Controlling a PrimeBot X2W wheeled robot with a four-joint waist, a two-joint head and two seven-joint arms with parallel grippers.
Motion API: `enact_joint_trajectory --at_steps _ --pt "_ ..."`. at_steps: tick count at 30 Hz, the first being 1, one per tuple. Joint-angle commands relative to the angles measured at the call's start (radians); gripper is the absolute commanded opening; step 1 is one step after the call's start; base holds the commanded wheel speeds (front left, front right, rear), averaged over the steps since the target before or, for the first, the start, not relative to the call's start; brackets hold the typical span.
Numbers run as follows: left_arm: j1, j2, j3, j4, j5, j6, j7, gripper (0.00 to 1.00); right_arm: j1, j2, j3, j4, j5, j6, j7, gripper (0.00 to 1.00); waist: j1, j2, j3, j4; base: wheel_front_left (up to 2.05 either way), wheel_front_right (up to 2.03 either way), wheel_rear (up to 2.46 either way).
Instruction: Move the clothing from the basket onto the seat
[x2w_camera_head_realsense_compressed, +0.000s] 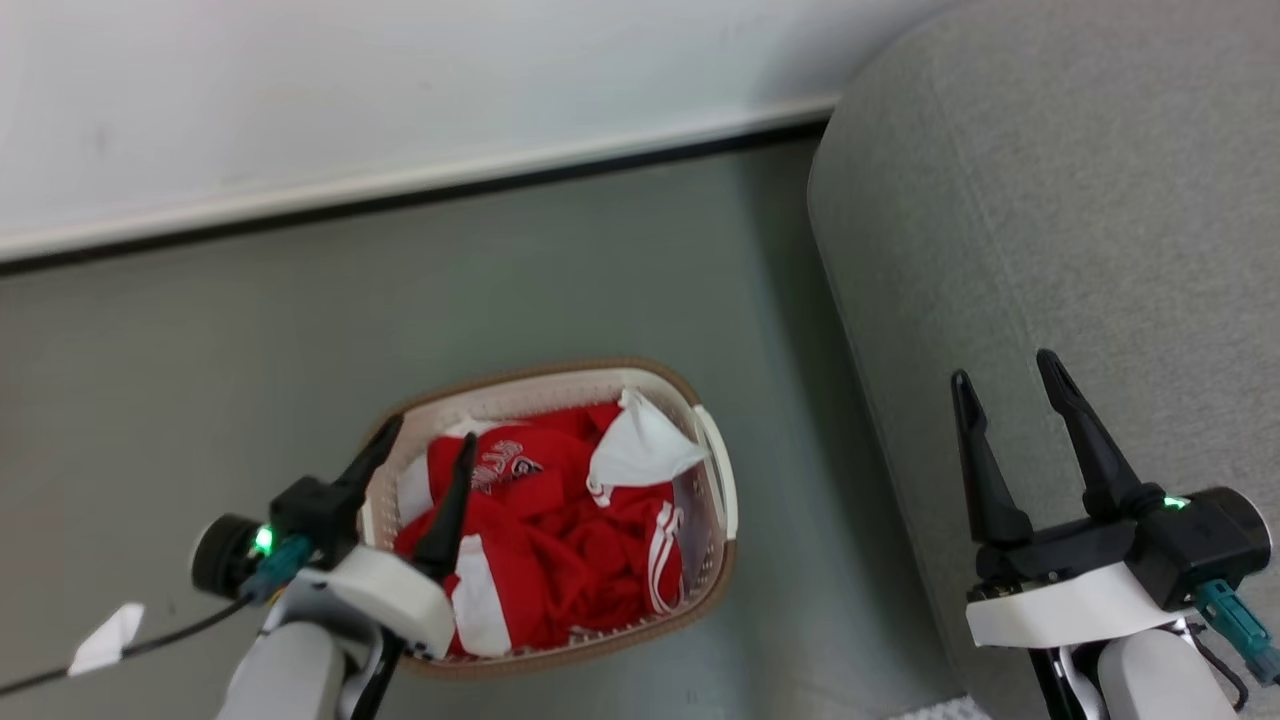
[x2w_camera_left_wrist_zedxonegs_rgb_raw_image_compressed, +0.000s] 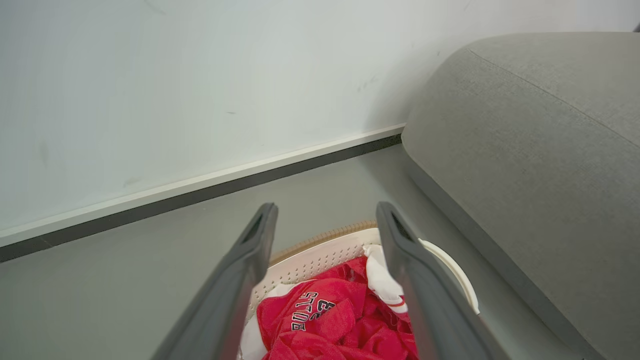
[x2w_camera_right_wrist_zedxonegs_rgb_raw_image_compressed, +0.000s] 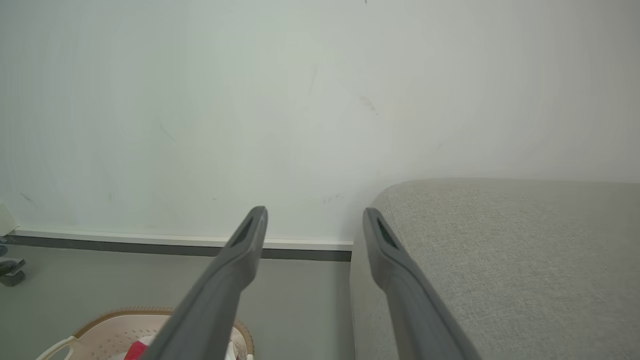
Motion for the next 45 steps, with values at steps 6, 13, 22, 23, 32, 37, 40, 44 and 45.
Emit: enact_joint_trajectory --at_steps 6,13,22,23,32,37,40,44,45 --pt "-0.17 0.04 -0.18 0.127 -0.038 0.001 -0.001 1.0 -0.055 0.007 0.034 -0.057 0.012 -0.002 -0.003 1.0 -0.0002 0.0 0.187 -0.012 0.0 0.0 0.0" --pt "-0.302 0.053 -0.325 0.267 -0.055 0.001 0.025 1.0 -0.08 0.007 0.056 -0.119 0.025 -0.002 -0.003 1.0 -0.0002 0.0 0.277 -0.024 0.0 0.0 0.0" --pt "-0.459 0.039 -0.473 0.393 -0.129 0.001 0.03 1.0 -0.096 0.007 0.054 -0.189 0.028 -0.002 -0.003 1.0 -0.0002 0.0 0.392 -0.046 0.0 0.0 0.0" --pt "-0.468 0.036 -0.488 0.401 -0.151 0.001 0.03 1.0 -0.095 0.007 0.052 -0.191 0.025 -0.002 -0.003 1.0 -0.0002 0.0 0.398 -0.047 0.0 0.0 0.0" --pt "-0.533 0.06 -0.639 0.408 -0.354 0.001 0.05 1.0 -0.09 0.007 0.042 -0.2 0.012 -0.002 -0.003 1.0 -0.0002 0.0 0.427 -0.047 0.0 0.0 0.0" --pt "-0.577 0.082 -0.714 0.4 -0.437 0.001 0.063 1.0 -0.105 0.007 0.044 -0.215 0.011 -0.002 -0.003 1.0 -0.0002 0.0 0.466 -0.059 0.0 0.0 0.0" --pt "-0.605 0.094 -0.765 0.397 -0.466 0.001 0.064 1.0 -0.104 0.007 0.042 -0.217 0.009 -0.002 -0.003 1.0 -0.0002 0.0 0.493 -0.063 0.0 0.0 0.0" --pt "-0.646 0.103 -0.81 0.413 -0.499 0.001 0.054 1.0 -0.104 0.007 0.041 -0.225 0.016 -0.002 -0.003 1.0 -0.0002 0.0 0.528 -0.068 0.0 0.0 0.0" --pt "-0.655 0.105 -0.82 0.419 -0.507 0.001 0.052 1.0 -0.106 0.007 0.042 -0.227 0.017 -0.002 -0.003 1.0 -0.0002 0.0 0.535 -0.07 0.0 0.0 0.0"
